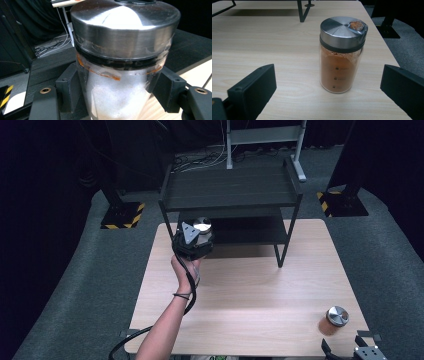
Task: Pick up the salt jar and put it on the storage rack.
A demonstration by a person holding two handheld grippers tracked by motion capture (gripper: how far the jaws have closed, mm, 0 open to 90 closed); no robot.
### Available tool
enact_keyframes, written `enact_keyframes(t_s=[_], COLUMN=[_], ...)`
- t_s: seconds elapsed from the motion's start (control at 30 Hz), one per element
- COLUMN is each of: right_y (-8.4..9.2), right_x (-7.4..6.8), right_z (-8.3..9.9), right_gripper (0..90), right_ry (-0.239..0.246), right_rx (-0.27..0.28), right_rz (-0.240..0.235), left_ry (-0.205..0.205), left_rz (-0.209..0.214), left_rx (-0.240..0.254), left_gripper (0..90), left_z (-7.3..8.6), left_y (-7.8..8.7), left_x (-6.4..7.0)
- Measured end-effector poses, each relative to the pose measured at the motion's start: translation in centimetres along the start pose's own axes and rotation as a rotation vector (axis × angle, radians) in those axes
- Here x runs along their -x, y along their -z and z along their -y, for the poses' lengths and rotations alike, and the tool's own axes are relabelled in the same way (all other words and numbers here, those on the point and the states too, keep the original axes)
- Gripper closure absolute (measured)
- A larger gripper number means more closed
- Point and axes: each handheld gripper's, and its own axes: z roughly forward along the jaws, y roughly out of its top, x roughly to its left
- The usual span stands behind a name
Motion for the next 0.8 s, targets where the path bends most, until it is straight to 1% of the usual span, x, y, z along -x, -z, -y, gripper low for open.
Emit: enact_keyframes(t_s=[0.1, 0.23, 0.47, 0.63, 0.67, 0.73, 0.8], right_y=[0.0, 0.0, 0.0, 0.0, 0.0, 0.0, 0.0], right_x=[0.1, 0.1, 0.2, 0.2, 0.2, 0.3, 0.3], right_z=[0.0, 0.0, 0.1, 0.1, 0.1, 0.0, 0.1], right_gripper=[0.0, 0.0, 0.0, 0.0, 0.0, 0.0, 0.0], right_ry=[-0.003, -0.003, -0.006, -0.009, -0.009, -0.008, -0.009], right_rx=[0.0, -0.002, -0.005, -0.006, -0.006, -0.009, -0.007], right_rz=[0.002, 0.002, 0.004, 0.005, 0.005, 0.004, 0.004], left_ry=[0.006, 0.009, 0.029, 0.058, 0.058, 0.041, 0.044], left_rz=[-0.009, -0.017, -0.033, -0.04, -0.04, -0.045, -0.046], left_rx=[-0.014, -0.025, -0.028, -0.017, -0.017, -0.032, -0.034], left_gripper=[31.1, 31.1, 31.1, 31.0, 31.0, 31.0, 31.1], left_z=[-0.2, -0.3, -0.3, -0.2, -0.2, -0.4, -0.4], left_y=[-0.6, -1.0, -2.0, -2.6, -2.6, -2.8, -2.9], left_x=[0.0, 0.0, 0.1, 0.1, 0.1, 0.0, 0.0])
